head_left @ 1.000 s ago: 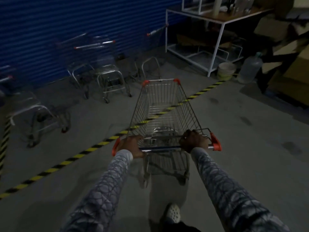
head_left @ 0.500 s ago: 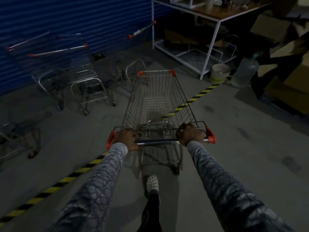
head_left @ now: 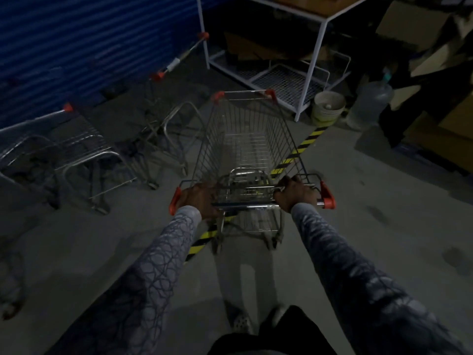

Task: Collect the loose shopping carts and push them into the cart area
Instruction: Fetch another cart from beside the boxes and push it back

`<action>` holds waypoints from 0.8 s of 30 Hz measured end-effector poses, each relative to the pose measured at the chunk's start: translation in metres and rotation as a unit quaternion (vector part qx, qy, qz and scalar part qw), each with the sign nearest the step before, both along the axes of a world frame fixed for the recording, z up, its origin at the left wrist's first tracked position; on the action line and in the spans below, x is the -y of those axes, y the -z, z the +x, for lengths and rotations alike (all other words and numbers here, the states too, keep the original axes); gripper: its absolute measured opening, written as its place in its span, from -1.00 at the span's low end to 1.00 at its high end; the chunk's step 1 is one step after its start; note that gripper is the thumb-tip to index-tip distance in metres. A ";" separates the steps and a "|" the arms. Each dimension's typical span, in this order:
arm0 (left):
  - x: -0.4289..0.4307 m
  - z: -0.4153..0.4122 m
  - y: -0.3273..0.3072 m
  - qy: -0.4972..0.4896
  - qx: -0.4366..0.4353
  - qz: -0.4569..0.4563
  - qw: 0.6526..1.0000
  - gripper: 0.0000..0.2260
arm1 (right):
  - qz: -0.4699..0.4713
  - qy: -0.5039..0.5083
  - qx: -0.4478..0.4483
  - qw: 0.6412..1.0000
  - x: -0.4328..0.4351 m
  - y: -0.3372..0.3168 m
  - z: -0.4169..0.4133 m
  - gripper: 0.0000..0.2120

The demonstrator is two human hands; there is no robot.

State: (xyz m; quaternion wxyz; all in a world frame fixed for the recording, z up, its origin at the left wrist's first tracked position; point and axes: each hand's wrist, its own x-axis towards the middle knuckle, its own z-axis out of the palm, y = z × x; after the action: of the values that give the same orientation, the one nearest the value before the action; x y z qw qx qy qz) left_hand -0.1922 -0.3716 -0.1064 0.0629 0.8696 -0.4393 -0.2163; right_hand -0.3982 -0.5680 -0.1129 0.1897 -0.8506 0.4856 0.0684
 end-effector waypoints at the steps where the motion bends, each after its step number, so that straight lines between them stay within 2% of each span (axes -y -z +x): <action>1: 0.021 0.015 0.003 0.003 -0.003 0.002 1.000 -0.20 | -0.005 0.002 0.002 1.000 0.020 0.000 0.012 -0.59; 5: 0.113 0.081 0.026 0.009 0.026 0.025 0.999 -0.24 | -0.028 0.001 -0.004 1.000 0.105 0.002 0.064 -0.61; 9: 0.206 0.129 0.017 -0.013 0.042 0.019 0.999 -0.32 | -0.044 -0.007 -0.009 0.999 0.201 0.002 0.118 -0.59; 14: 0.320 0.177 -0.005 -0.012 0.024 0.013 1.000 -0.43 | -0.034 -0.011 -0.010 0.999 0.321 -0.001 0.184 -0.58; 20: 0.441 0.246 0.003 -0.051 0.007 0.007 0.999 -0.54 | -0.028 -0.048 -0.019 0.998 0.449 -0.004 0.259 -0.60; 24: 0.518 0.300 0.013 -0.070 -0.009 0.007 0.997 -0.44 | -0.041 -0.061 -0.013 0.997 0.529 0.001 0.317 -0.63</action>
State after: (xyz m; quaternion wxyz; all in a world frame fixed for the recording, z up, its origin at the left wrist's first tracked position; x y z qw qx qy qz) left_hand 0.1081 -0.8899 -0.1196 0.0756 0.8966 -0.3753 -0.2226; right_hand -0.0810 -1.0973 -0.1141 0.1436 -0.8848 0.4374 0.0713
